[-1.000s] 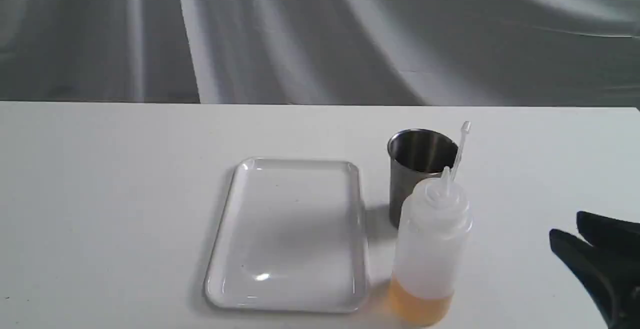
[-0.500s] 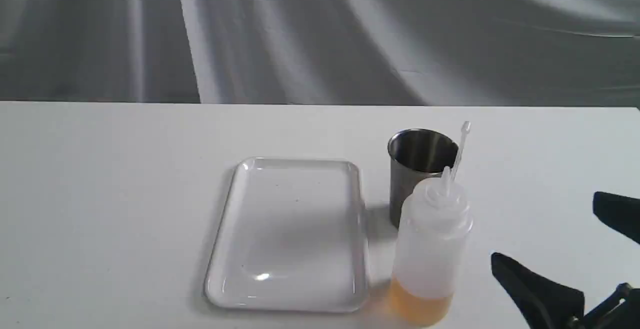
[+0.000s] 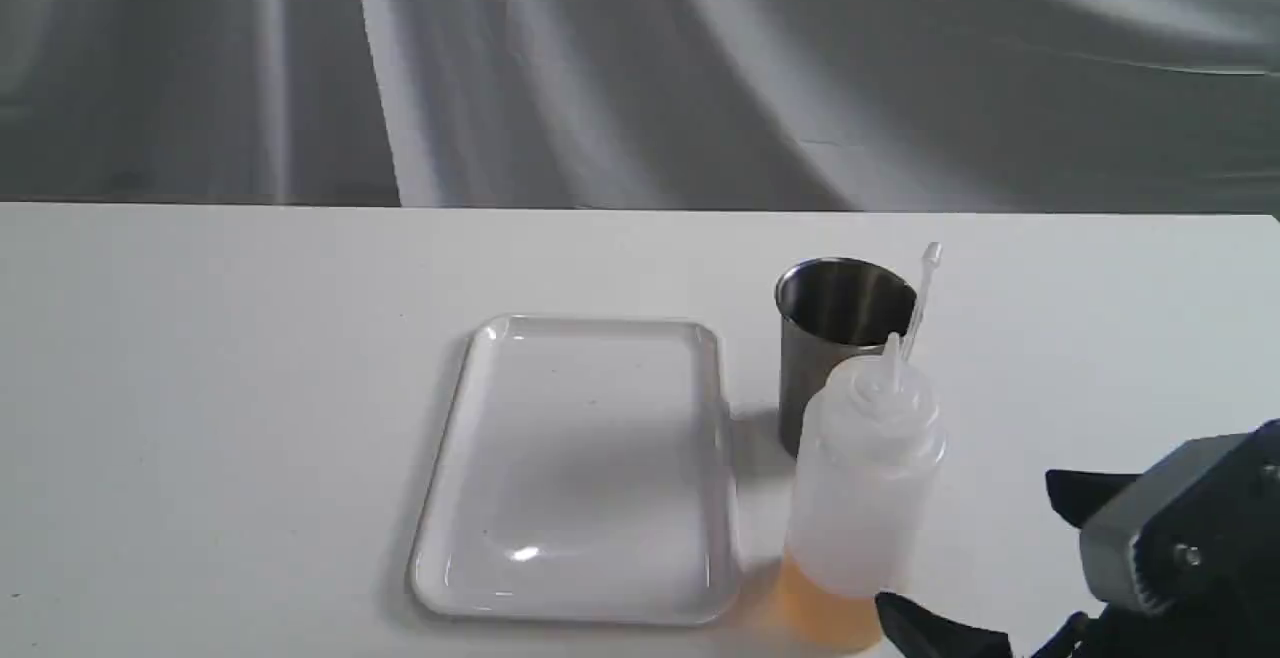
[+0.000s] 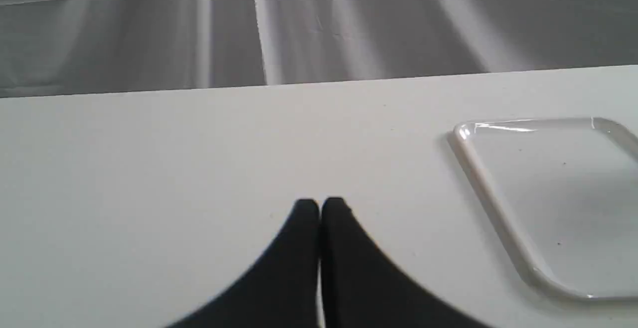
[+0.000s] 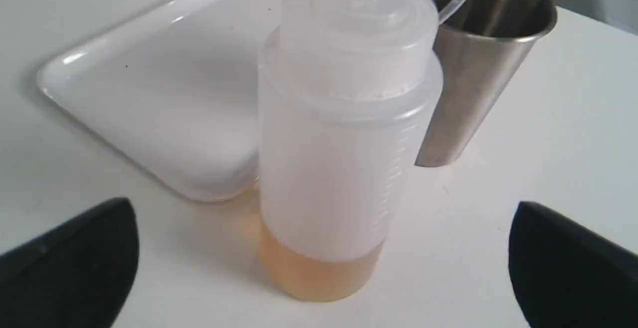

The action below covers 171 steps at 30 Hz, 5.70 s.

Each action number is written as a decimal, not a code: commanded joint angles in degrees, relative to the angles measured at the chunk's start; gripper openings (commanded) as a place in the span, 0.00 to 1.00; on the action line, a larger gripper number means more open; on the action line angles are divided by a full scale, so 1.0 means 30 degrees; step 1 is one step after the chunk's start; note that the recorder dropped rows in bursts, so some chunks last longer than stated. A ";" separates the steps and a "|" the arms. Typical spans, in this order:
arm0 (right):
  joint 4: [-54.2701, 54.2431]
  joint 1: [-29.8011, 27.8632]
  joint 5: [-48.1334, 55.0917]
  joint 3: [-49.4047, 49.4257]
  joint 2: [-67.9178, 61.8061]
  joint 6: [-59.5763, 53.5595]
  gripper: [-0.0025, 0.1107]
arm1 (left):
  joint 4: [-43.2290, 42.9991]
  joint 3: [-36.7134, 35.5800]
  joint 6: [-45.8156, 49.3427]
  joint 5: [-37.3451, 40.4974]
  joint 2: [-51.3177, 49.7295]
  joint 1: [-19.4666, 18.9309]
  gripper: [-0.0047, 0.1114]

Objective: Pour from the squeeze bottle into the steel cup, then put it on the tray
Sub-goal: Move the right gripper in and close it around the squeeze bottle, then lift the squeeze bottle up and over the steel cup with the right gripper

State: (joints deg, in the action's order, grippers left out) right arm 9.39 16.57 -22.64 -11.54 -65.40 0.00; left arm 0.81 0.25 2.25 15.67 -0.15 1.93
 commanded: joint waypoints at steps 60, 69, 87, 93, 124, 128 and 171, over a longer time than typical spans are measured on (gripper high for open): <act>-0.1867 0.0016 -1.5773 -0.1081 -1.4258 -0.0293 0.95 | 0.0020 -0.0085 -0.0051 -0.0145 0.0049 0.0104 0.04; -0.1505 -0.0028 -1.5773 -0.2193 -1.5003 -0.0681 0.95 | 0.0020 -0.0085 -0.0114 -0.0145 0.0049 0.0104 0.04; -0.1471 -0.0028 -1.5773 -0.2411 -1.5517 -0.0933 0.95 | 0.0020 -0.0085 -0.0055 -0.0145 0.0049 0.0104 0.04; -0.1471 -0.0028 -1.5773 -0.2411 -1.5513 -0.0933 0.92 | 0.0020 -0.0085 -0.0093 -0.0145 0.0049 0.0104 0.04; -0.2319 -0.0028 -1.3484 -0.2282 -1.1361 -0.0933 0.02 | 0.0020 -0.0085 -0.0051 -0.0145 0.0049 0.0104 0.04; -0.3129 -0.0028 -1.1362 -0.2317 -0.8688 -0.1786 0.02 | 0.0020 -0.0085 -0.0051 -0.0145 0.0049 0.0104 0.04; 2.4685 -0.3965 1.4687 -1.2180 -0.1971 2.0730 0.02 | 0.0020 -0.0085 -0.0094 -0.0145 0.0049 0.0104 0.04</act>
State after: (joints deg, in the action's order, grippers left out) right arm 80.27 5.07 21.11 -47.52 -70.25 61.01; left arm 0.81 0.25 2.25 15.67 -0.15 1.93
